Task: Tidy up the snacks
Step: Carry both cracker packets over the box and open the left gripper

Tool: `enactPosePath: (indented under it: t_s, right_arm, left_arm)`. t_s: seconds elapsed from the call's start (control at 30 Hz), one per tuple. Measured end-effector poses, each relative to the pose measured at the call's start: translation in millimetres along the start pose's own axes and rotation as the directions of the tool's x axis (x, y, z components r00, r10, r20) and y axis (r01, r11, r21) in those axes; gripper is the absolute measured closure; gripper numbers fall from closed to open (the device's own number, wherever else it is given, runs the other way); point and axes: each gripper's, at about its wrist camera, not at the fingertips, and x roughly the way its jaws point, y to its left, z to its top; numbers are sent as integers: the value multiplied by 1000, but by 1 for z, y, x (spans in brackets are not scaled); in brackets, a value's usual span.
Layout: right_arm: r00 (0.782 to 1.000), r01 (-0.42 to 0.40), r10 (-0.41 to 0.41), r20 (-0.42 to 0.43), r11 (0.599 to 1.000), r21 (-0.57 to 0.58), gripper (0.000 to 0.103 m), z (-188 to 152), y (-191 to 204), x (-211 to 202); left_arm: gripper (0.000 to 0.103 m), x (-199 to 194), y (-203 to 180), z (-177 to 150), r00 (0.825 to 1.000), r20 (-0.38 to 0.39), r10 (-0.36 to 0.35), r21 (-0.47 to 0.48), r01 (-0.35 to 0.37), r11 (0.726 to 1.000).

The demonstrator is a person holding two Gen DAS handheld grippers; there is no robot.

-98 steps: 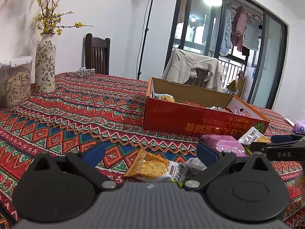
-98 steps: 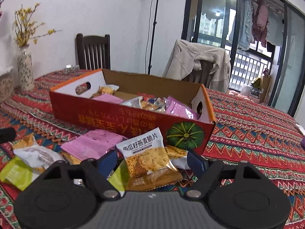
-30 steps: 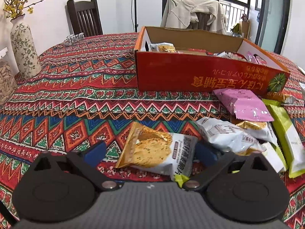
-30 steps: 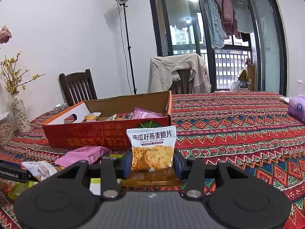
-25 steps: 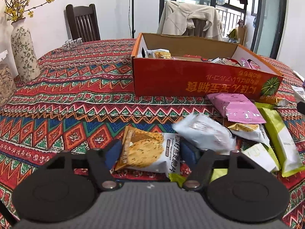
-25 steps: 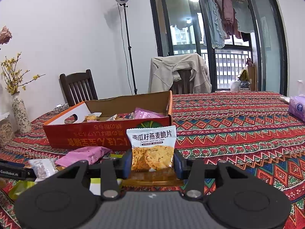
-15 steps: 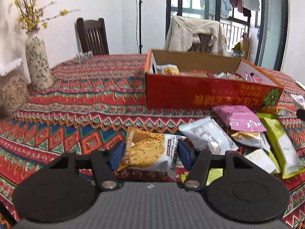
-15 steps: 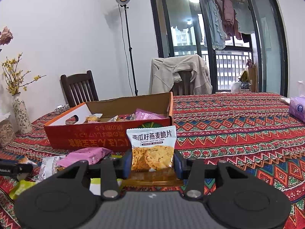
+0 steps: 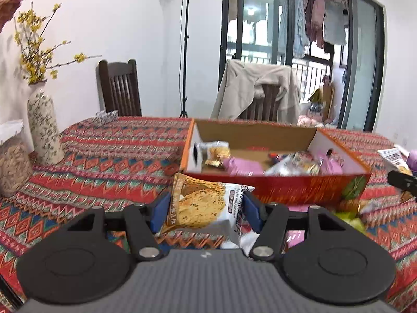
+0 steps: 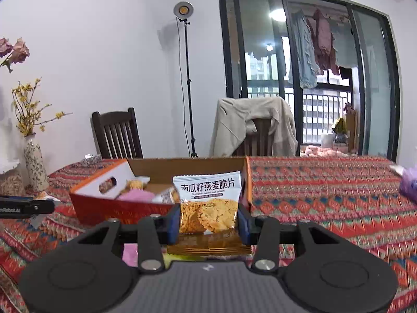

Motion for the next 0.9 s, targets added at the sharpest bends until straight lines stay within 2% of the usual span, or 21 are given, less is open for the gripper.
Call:
enactPosePath:
  t_s: [0.3, 0.57, 0.9]
  right_arm:
    - [998, -43, 44, 37, 998, -37, 60, 40, 15, 27]
    - [998, -32, 34, 54, 999, -40, 60, 67, 22, 65]
    - [998, -3, 1, 55, 999, 38, 60, 61, 14, 109]
  left_arm:
    - [42, 14, -20, 40, 997, 77, -32, -14, 33, 999]
    - [42, 35, -39, 64, 992, 121, -45, -8, 47, 999]
    - [42, 84, -53, 81, 993, 118, -17, -62, 25, 998]
